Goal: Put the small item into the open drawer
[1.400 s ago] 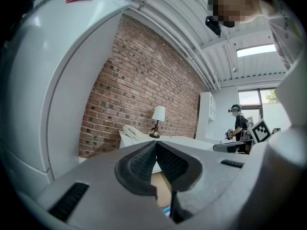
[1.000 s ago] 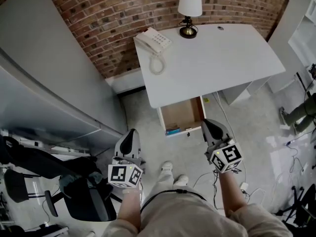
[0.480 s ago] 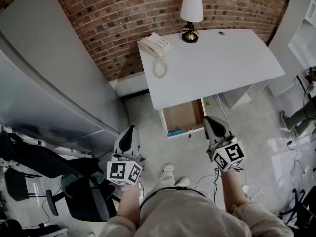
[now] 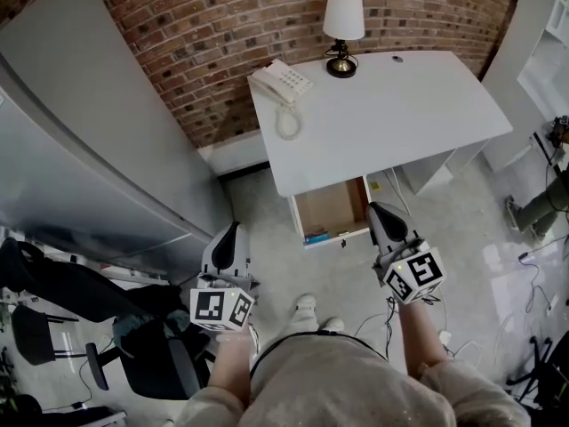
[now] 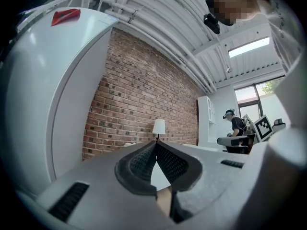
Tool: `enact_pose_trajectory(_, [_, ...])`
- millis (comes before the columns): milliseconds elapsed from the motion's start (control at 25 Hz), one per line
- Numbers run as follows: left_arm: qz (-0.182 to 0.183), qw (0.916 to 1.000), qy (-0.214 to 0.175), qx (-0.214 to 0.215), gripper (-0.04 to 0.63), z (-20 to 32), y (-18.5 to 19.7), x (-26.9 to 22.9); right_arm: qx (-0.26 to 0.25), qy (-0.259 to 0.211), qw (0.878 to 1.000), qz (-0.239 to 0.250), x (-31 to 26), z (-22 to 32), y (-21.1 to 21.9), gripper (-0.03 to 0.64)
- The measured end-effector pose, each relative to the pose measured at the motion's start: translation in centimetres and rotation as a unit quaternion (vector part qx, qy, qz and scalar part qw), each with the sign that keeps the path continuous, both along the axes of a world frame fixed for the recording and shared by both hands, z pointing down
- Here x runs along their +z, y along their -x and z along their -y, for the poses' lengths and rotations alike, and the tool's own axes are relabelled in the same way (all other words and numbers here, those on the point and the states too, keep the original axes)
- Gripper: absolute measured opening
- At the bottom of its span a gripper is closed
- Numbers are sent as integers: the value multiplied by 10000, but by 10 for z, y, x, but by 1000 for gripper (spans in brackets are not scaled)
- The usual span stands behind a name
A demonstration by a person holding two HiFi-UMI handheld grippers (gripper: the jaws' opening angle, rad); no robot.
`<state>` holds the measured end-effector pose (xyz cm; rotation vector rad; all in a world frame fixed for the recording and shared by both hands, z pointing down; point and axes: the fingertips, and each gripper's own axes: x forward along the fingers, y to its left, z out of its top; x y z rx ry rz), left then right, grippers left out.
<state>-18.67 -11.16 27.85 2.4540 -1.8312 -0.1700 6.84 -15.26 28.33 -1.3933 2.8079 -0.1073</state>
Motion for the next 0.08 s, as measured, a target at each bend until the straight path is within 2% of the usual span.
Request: enact_pose_trajectory(80, [18, 10000, -27, 9, 5, 3, 0, -2, -9, -23, 10000, 20, -2, 2, 0, 6])
